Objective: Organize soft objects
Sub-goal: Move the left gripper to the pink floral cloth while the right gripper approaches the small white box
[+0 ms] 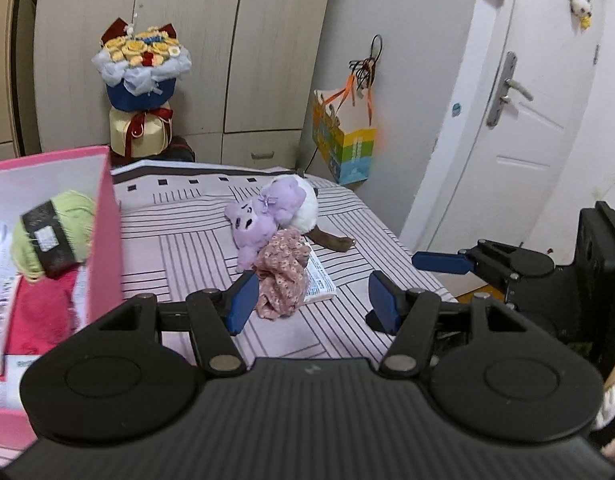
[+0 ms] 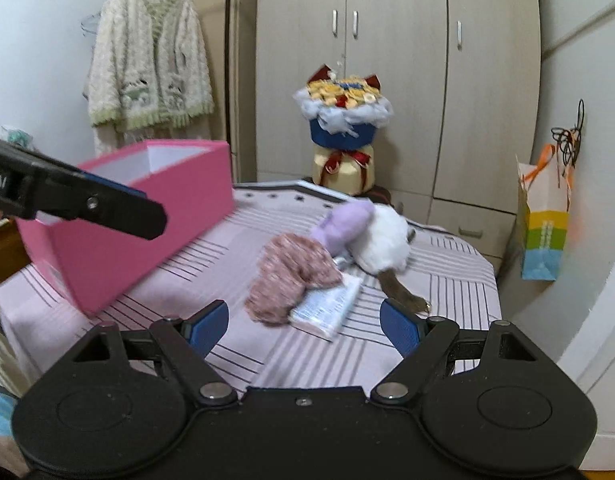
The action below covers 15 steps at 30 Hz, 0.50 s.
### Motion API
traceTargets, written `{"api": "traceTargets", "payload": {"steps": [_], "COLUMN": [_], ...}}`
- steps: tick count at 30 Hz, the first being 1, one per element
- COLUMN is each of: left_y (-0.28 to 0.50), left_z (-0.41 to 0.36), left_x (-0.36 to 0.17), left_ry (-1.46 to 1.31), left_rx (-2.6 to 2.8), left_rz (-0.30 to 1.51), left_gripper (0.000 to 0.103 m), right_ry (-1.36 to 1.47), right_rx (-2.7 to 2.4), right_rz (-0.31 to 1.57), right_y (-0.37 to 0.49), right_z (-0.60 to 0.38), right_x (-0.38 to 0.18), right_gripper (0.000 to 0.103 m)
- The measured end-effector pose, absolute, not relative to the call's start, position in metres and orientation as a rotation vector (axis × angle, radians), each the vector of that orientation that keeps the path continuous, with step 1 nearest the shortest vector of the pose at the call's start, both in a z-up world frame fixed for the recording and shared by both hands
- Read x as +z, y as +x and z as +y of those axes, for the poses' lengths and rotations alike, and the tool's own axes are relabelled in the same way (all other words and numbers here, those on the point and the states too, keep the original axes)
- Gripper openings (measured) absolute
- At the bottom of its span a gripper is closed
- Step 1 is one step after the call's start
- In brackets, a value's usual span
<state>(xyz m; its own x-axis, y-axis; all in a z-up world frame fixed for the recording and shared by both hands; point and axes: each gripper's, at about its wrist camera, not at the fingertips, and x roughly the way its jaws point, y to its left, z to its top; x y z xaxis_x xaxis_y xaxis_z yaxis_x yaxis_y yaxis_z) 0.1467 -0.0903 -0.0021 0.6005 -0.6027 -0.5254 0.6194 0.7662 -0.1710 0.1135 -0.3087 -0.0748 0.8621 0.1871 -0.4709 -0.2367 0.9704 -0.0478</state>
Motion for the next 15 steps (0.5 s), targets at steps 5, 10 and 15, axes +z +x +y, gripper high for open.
{"api": "traceTargets", "payload": {"steps": [5, 10, 15], "left_y": [0.178, 0.212, 0.235], "left_z": [-0.122, -0.148, -0.163], "left_x": [-0.022, -0.040, -0.066], "left_ry": [-0.002, 0.006, 0.012], "left_rx": [-0.666, -0.611, -0.544], "left_rz": [0.623, 0.663, 0.709], "left_gripper": [0.060, 0.060, 0.060], "right_ry": [-0.120, -0.159, -0.158], "right_rx": [0.220, 0.238, 0.236], "right_rz": [0.529, 0.567, 0.586], "right_y": [0.140, 0.168, 0.187], "right_z": [-0.312, -0.310, -0.310], "right_x": [-0.092, -0.105, -0.112], "right_gripper": [0.085, 0.085, 0.085]}}
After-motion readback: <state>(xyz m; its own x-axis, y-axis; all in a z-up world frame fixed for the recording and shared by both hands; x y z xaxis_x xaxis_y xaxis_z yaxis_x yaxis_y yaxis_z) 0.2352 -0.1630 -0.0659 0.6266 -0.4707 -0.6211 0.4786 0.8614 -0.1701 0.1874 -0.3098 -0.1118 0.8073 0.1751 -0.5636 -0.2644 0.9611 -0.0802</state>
